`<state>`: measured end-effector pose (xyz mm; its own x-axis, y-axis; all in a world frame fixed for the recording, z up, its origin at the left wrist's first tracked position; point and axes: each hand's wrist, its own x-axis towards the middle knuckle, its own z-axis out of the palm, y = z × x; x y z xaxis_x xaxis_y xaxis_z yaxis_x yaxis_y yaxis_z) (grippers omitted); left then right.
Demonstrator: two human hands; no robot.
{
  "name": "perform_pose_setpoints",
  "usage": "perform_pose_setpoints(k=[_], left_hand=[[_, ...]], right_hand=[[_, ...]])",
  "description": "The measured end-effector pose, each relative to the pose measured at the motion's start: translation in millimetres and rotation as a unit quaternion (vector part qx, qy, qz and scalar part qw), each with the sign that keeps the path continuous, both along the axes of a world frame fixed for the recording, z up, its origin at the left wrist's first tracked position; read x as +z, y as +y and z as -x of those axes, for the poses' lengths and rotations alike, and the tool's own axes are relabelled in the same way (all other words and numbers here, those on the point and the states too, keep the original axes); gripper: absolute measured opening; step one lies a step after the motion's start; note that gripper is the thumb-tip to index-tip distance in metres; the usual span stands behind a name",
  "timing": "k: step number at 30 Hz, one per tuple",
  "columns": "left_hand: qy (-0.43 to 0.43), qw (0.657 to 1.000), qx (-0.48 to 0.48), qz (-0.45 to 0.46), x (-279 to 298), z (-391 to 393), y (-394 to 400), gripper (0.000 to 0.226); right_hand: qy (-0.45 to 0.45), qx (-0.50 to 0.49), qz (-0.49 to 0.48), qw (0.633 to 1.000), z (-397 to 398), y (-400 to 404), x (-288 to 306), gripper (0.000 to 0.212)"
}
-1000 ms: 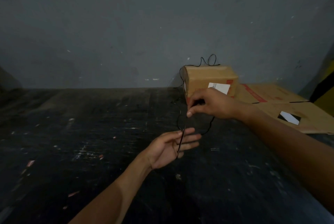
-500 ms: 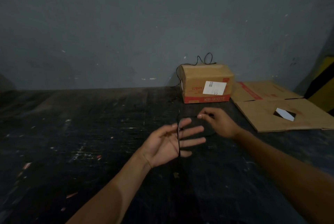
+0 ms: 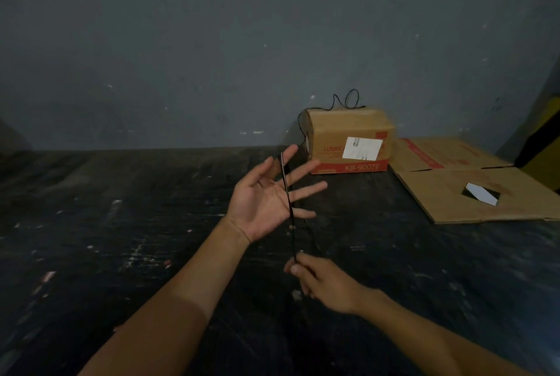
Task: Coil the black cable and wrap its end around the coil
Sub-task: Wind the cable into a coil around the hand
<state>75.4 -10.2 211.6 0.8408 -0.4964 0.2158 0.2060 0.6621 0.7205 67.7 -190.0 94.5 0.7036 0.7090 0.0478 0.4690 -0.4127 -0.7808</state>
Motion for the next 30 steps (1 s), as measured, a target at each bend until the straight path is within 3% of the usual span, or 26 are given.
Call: perform_pose_setpoints(k=[5,11,19,23,30], left_hand=[[0.037,0.996,0.085,-0.004,-11.8,-8.1,10.0,0.047],[0.068,0.991,0.107,-0.046,-29.6,-6.1,27.9,0.051],[0.100,0.981,0.004,-0.165,-52.1,10.6,20.0,0.055],[0.082,0.966,-0.042,-0.242,-56.5,16.5,6.9,0.050],[0.061,0.973,-0.091,-0.205,-49.9,19.8,-3.2,0.049]], right_hand=[[-0.102,0.078,0.080,0.988,21.4,8.1,35.7,0.020],[-0.235,0.066,0.157,0.957,32.0,-3.9,79.1,0.023],[-0.276,0.027,0.222,0.935,-2.1,-23.2,155.0,0.013],[-0.344,-0.003,0.194,0.919,-18.1,-31.1,188.1,0.013],[-0.323,-0.035,0.138,0.936,-43.7,-40.0,192.9,0.008]])
